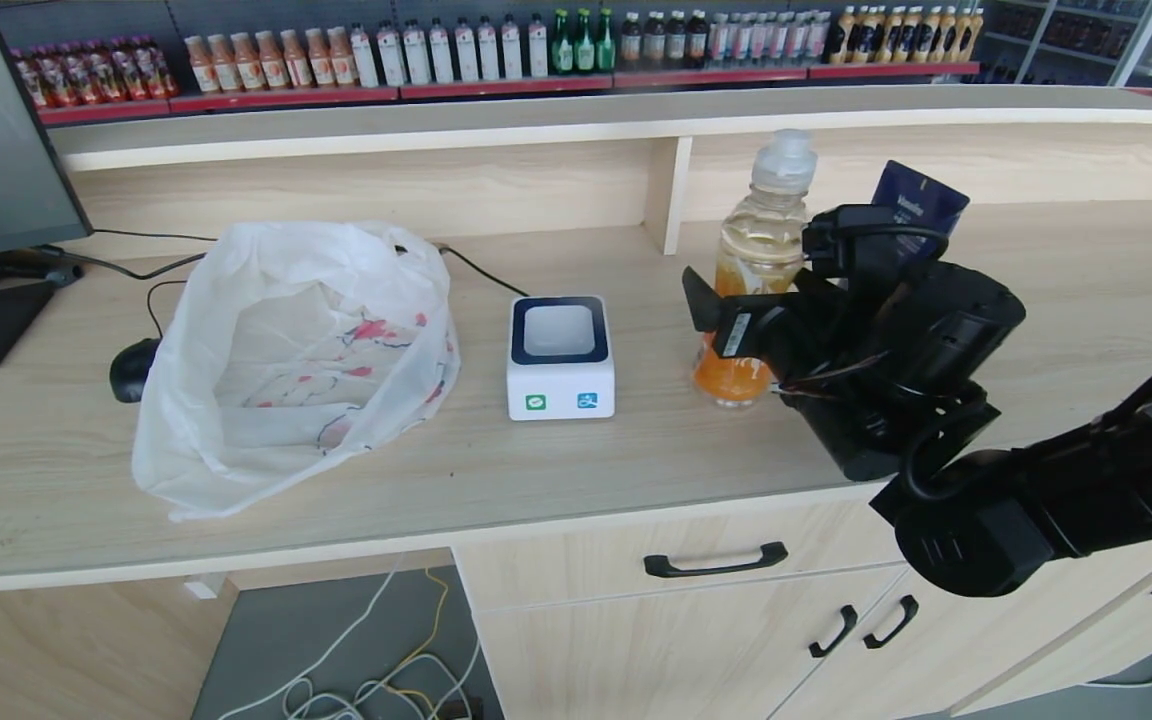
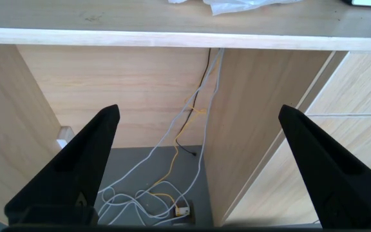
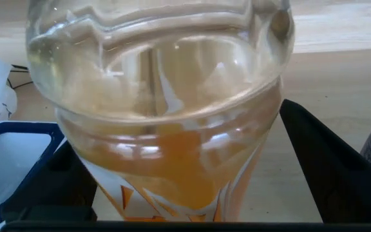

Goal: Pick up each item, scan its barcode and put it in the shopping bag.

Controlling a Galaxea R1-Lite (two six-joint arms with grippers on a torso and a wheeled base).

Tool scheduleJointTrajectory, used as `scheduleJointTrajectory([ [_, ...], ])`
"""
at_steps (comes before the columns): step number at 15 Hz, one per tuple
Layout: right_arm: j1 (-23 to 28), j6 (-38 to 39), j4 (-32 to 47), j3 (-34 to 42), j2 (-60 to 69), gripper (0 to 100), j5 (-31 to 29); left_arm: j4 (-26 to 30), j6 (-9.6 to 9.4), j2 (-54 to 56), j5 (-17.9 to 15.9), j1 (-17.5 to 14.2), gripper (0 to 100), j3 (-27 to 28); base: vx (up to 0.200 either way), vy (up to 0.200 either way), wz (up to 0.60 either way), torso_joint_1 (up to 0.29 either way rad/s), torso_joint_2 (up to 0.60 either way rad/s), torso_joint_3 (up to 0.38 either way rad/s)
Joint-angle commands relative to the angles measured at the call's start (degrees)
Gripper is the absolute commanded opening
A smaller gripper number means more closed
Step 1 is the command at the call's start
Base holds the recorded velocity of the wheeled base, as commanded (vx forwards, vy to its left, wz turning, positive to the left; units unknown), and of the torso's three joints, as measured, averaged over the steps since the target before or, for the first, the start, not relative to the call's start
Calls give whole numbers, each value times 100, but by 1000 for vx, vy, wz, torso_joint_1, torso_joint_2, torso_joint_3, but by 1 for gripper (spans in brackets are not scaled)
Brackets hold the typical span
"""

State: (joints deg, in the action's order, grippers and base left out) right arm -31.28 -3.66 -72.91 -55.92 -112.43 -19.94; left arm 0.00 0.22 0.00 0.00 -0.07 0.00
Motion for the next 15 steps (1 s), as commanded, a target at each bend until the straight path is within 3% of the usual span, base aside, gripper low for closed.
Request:
scheduleJointTrajectory([
  [1, 34, -3, -4, -86, 20, 100, 8, 0, 4, 0, 0, -1, 100, 0, 0, 0, 0, 0, 0, 0],
  [3, 34, 5, -4, -139, 2, 100, 8, 0, 4, 0, 0, -1, 100, 0, 0, 0, 0, 0, 0, 0],
  [4, 34, 5, -4, -156, 2, 0, 8, 0, 4, 0, 0, -1, 100, 0, 0, 0, 0, 0, 0, 0],
  [15, 26, -3, -30, -156, 116, 0, 8, 0, 4, 0, 0, -1, 100, 0, 0, 0, 0, 0, 0, 0],
])
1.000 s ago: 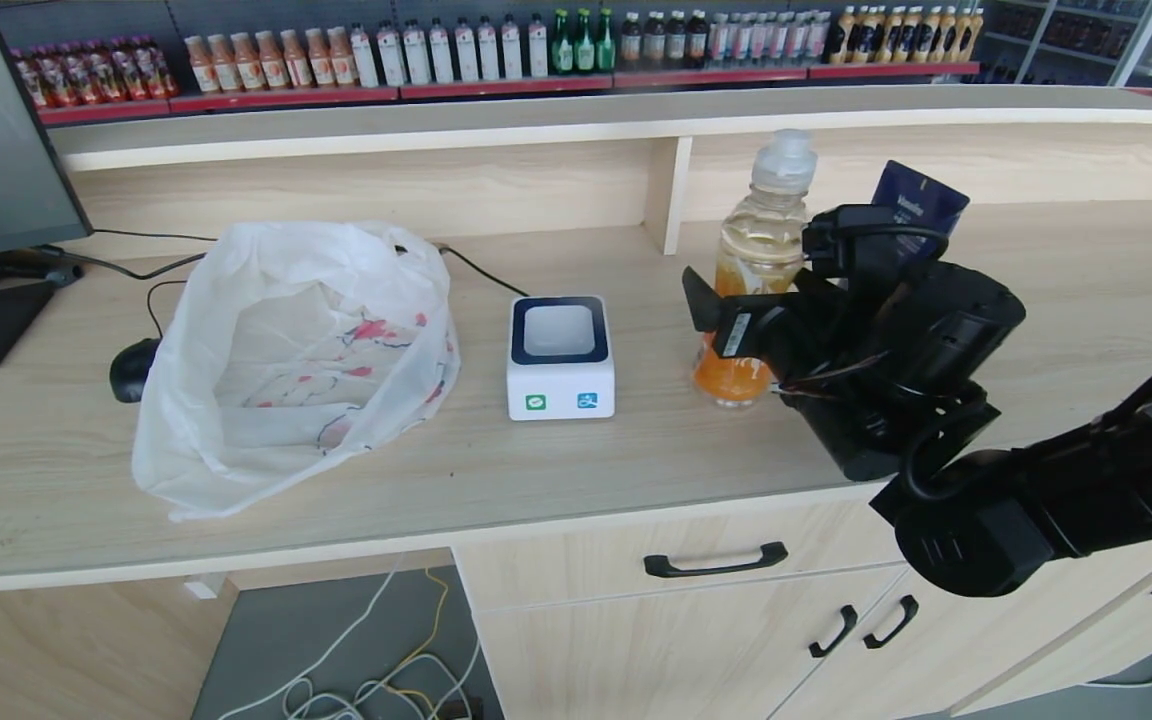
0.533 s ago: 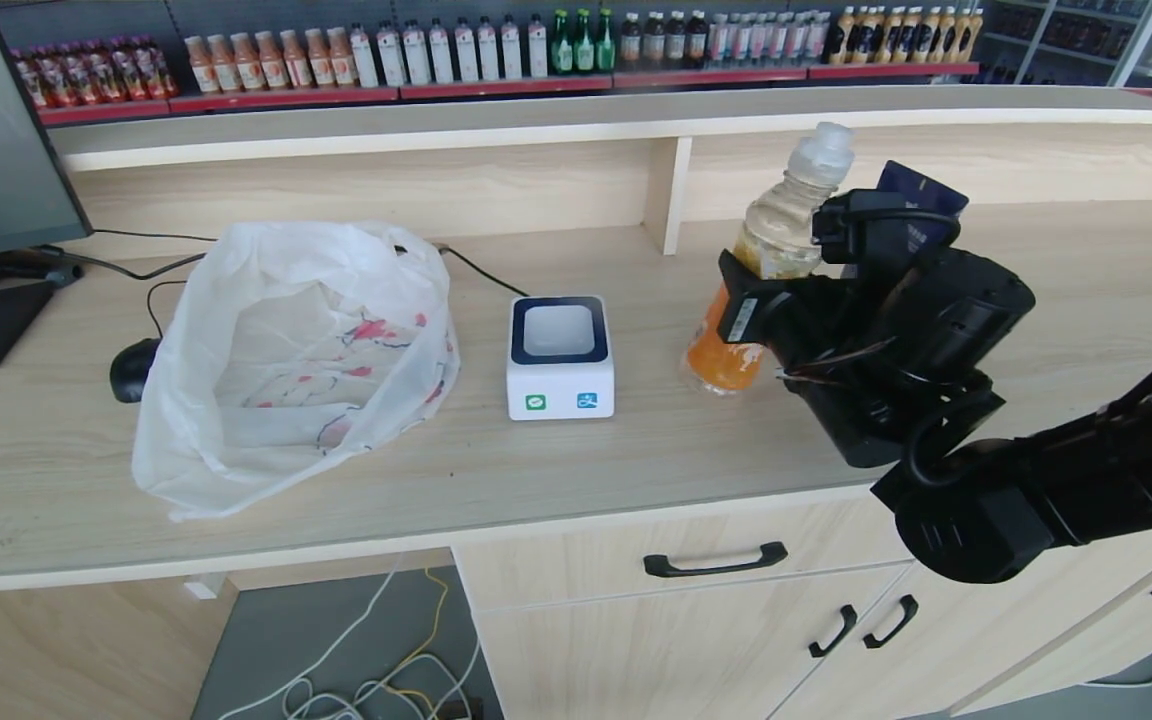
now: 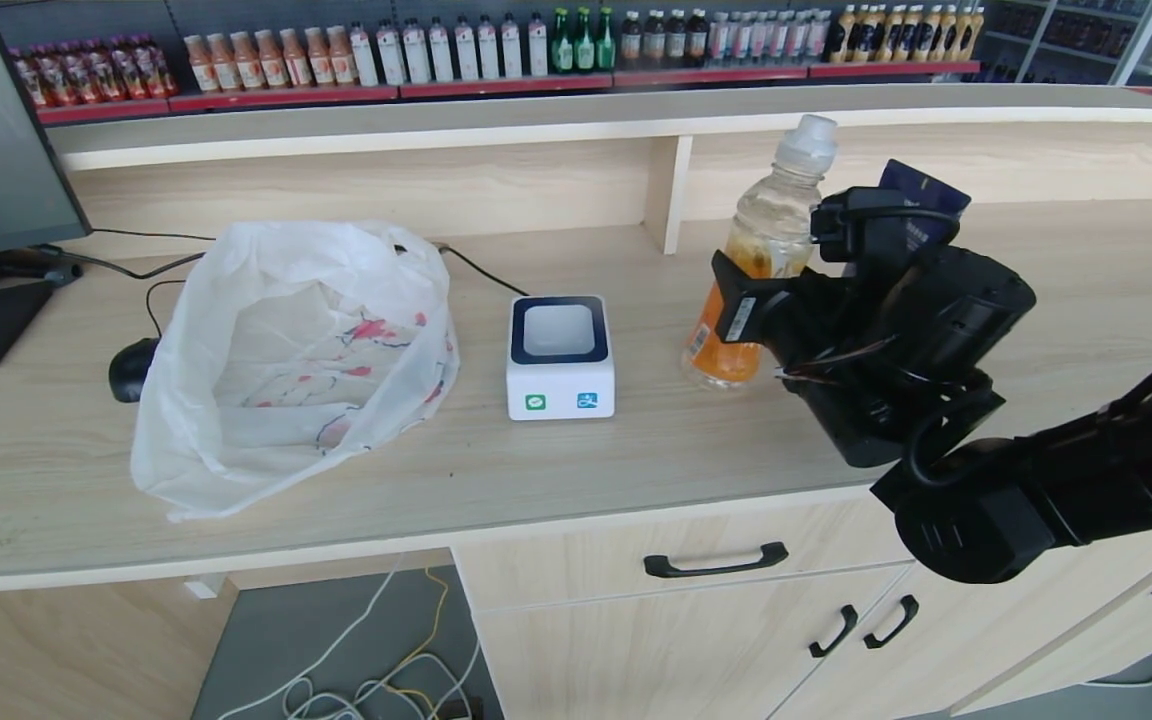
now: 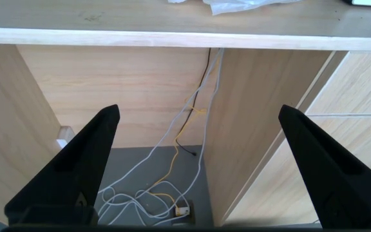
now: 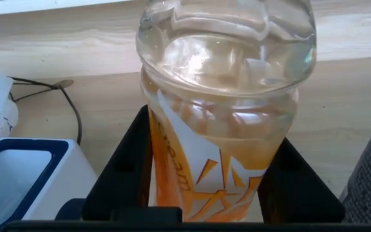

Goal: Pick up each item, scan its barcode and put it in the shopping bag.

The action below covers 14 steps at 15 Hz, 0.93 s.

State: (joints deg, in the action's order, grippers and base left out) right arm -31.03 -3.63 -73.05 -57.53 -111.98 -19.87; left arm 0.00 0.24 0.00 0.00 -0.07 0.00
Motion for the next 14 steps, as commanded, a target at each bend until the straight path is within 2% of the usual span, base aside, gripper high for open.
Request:
scheduleJointTrajectory([
  [1, -9, -6, -17, 5, 98, 0, 1, 0, 2, 0, 0, -1, 100, 0, 0, 0, 0, 0, 0, 0],
  [11, -246, -234, -25, 40, 572, 0, -8, 0, 2, 0, 0, -1, 100, 0, 0, 0, 0, 0, 0, 0],
  [14, -387, -428, -25, 277, 1064, 0, -17, 0, 2, 0, 0, -1, 100, 0, 0, 0, 0, 0, 0, 0],
])
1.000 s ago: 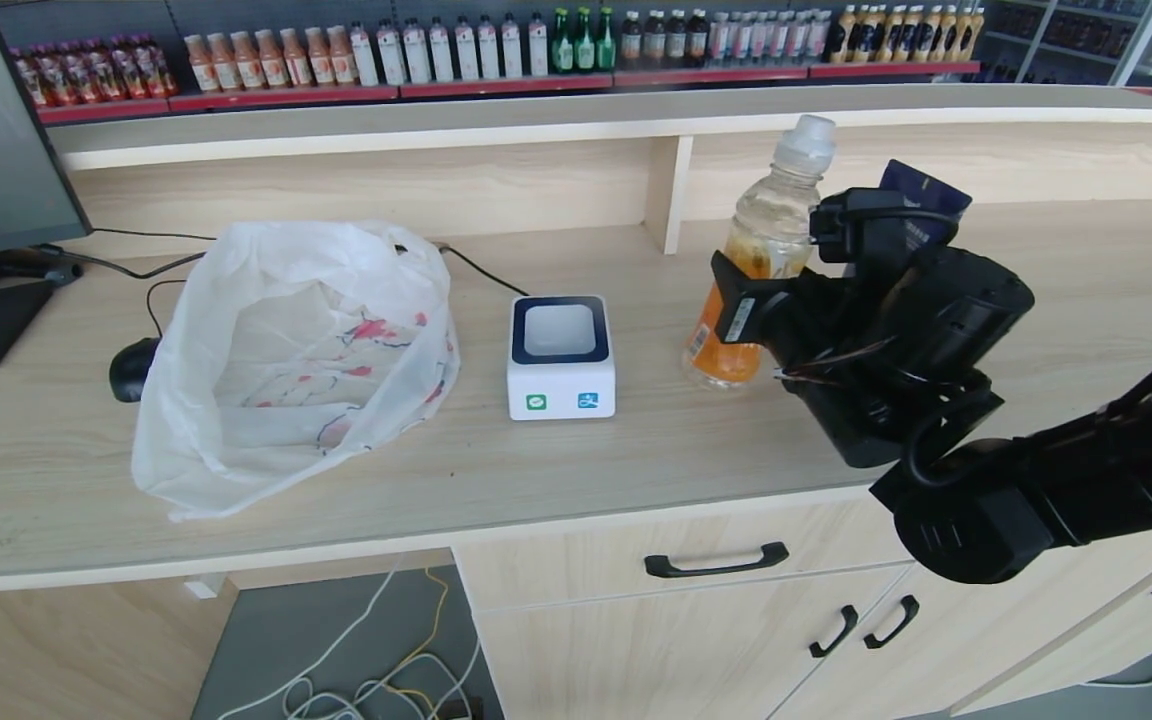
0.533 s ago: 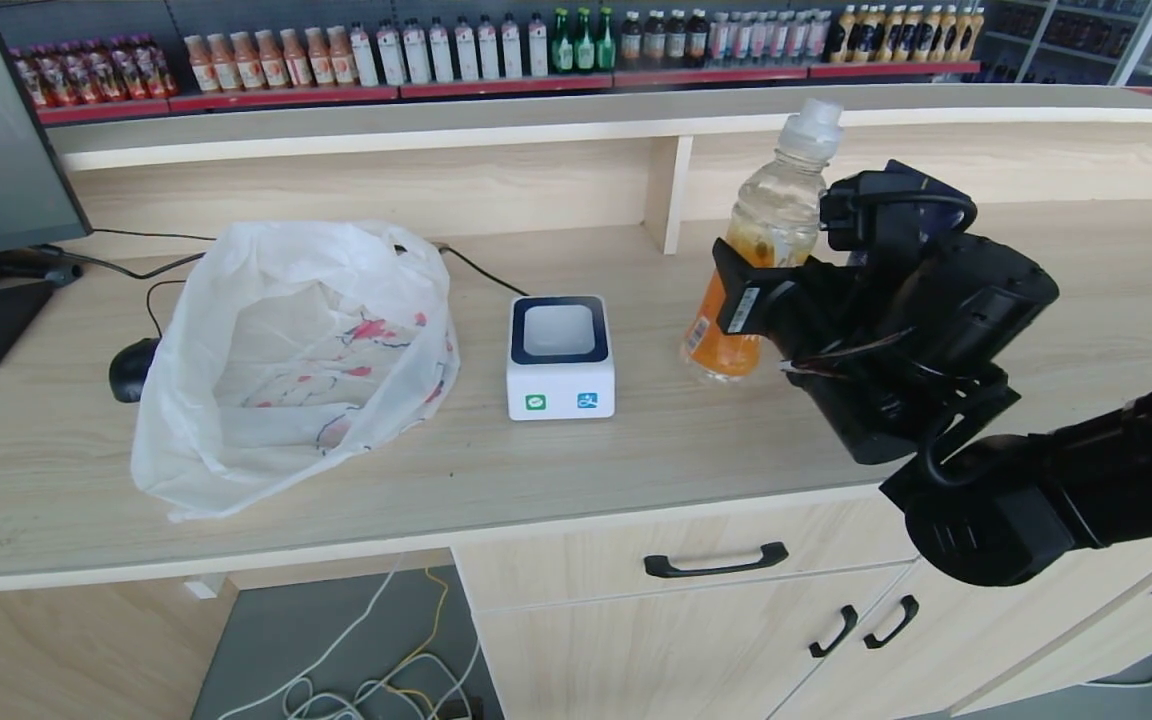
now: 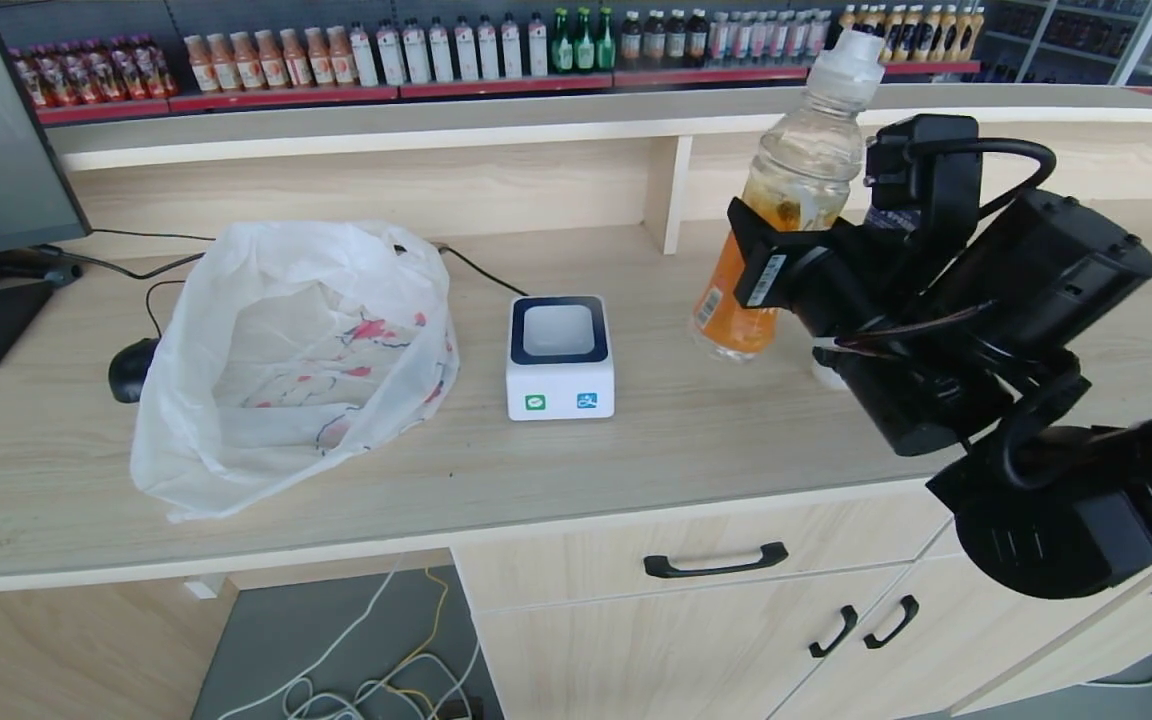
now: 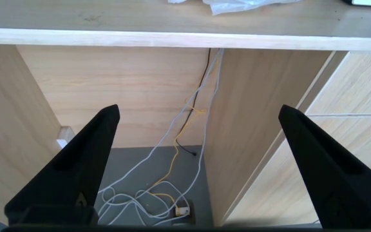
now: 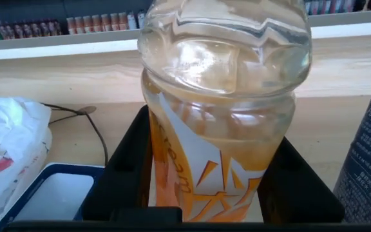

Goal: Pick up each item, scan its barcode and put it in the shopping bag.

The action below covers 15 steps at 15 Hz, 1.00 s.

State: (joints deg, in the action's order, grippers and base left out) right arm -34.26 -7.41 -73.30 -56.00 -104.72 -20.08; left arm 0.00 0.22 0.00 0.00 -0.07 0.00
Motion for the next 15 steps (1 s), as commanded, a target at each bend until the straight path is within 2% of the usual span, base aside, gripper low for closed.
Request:
scheduleJointTrajectory([
  [1, -160, -111, 0, 301, 549, 0, -5, 0, 4, 0, 0, -1, 100, 0, 0, 0, 0, 0, 0, 0],
  [5, -512, -287, -70, 1417, 1498, 0, -58, 0, 4, 0, 0, -1, 100, 0, 0, 0, 0, 0, 0, 0],
  [10, -758, -270, -70, 2006, 2131, 0, -58, 0, 4, 0, 0, -1, 100, 0, 0, 0, 0, 0, 0, 0],
  [13, -1083, -243, -228, 2524, 2140, 0, -84, 0, 4, 0, 0, -1, 100, 0, 0, 0, 0, 0, 0, 0],
  [15, -1540, -103, -545, 2779, 2148, 0, -84, 0, 4, 0, 0, -1, 100, 0, 0, 0, 0, 0, 0, 0],
])
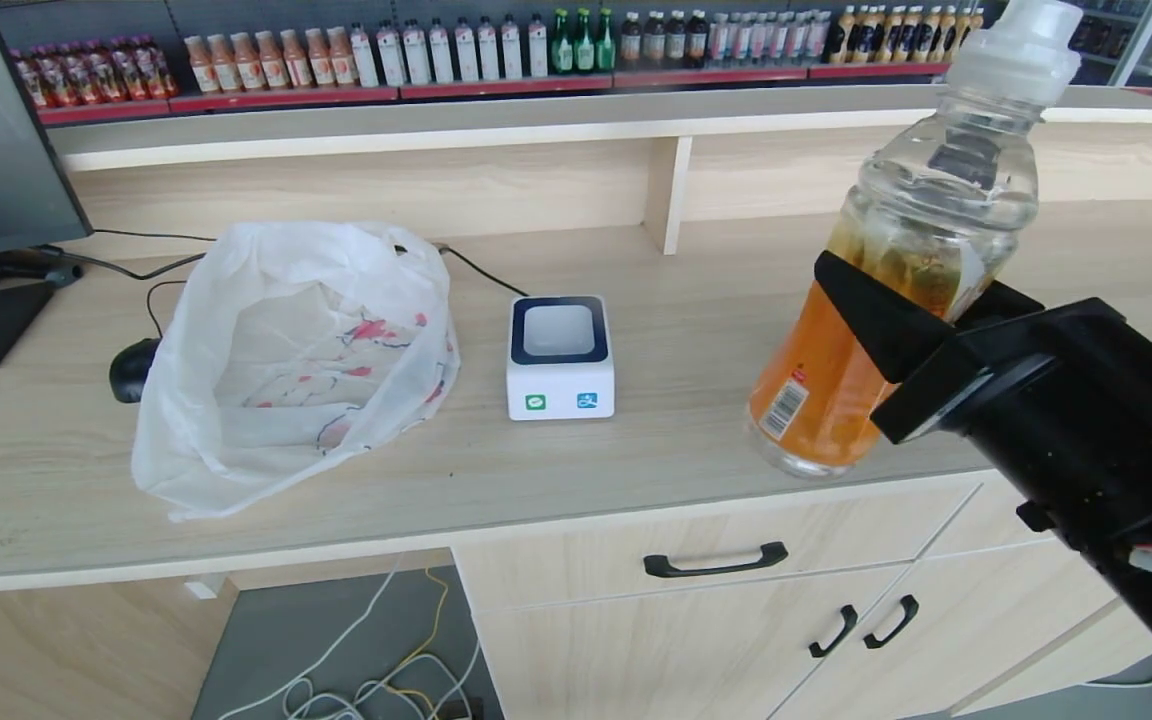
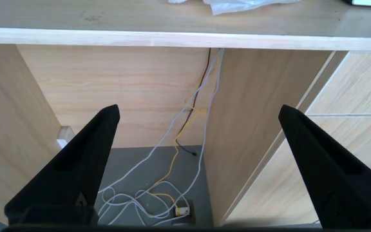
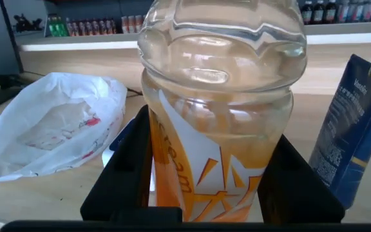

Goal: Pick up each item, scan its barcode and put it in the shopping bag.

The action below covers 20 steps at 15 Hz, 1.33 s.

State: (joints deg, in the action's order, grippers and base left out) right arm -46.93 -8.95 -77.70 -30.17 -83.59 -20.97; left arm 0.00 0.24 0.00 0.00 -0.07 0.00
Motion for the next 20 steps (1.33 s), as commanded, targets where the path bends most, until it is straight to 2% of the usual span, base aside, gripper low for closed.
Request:
scheduleJointTrajectory([
  [1, -483, 121, -122, 249, 45, 0, 5, 0, 2, 0, 0, -1, 100, 0, 0, 0, 0, 0, 0, 0],
  [7, -844, 772, -140, 495, 115, 0, 31, 0, 2, 0, 0, -1, 100, 0, 0, 0, 0, 0, 0, 0],
  [12, -853, 1211, -131, 618, 106, 0, 93, 0, 2, 0, 0, -1, 100, 0, 0, 0, 0, 0, 0, 0],
  [17, -835, 1484, -122, 618, 45, 0, 655, 0, 2, 0, 0, -1, 100, 0, 0, 0, 0, 0, 0, 0],
  [20, -826, 1519, -114, 556, -17, 0, 1613, 0, 2, 0, 0, -1, 100, 0, 0, 0, 0, 0, 0, 0],
])
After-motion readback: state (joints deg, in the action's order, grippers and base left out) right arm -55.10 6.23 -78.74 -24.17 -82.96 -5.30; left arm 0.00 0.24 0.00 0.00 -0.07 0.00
